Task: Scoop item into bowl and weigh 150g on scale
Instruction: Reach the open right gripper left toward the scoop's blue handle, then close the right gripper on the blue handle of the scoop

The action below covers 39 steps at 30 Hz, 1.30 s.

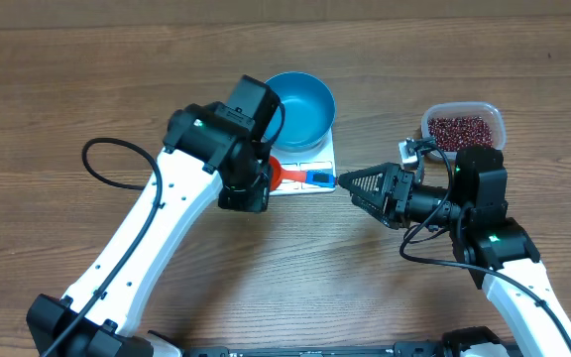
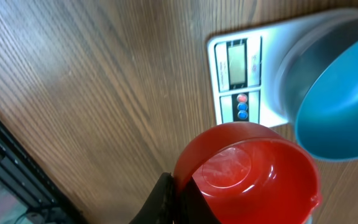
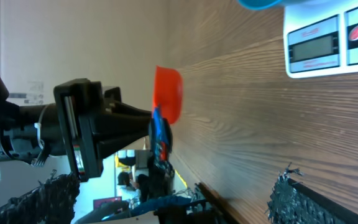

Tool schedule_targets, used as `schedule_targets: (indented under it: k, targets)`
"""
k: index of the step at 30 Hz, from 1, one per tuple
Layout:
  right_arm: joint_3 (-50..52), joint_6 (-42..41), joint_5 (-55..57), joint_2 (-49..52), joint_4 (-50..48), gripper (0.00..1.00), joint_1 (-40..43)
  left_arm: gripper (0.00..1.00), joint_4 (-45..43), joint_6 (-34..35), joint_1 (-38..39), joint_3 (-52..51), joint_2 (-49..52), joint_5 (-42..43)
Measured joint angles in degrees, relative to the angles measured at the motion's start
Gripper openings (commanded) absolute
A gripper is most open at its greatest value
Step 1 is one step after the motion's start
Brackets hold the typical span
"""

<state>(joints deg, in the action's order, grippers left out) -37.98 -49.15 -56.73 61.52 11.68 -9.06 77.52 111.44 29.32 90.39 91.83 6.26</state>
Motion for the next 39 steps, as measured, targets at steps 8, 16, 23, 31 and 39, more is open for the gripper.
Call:
schedule_targets:
  k: [8, 16, 23, 31, 39]
  targets:
    - [0.00, -3.43, 0.15, 0.00, -0.98, 1.00, -0.83, 0.04, -2.19, 5.51, 5.03, 0.00, 0.00, 0.66]
    - [0.00, -4.44, 0.85, 0.00, -2.25, 1.00, -0.83, 0.04, -5.29, 6.93, 6.71, 0.00, 0.00, 0.85]
    - [0.00, -7.39, 2.78, 0.00, -4.63, 1.00, -0.83, 0.04, -6.99, 7.15, 6.71, 0.00, 0.00, 0.83]
    - [0.00, -9.18, 4.26, 0.00, -10.08, 1.00, -0.83, 0.04, -9.16, 7.17, 6.71, 0.00, 0.00, 0.83]
    - [0.00, -9.42, 6.14, 0.00, -13.49, 1.00, -0.85, 0.04, -10.73, 7.17, 6.71, 0.00, 0.00, 0.83]
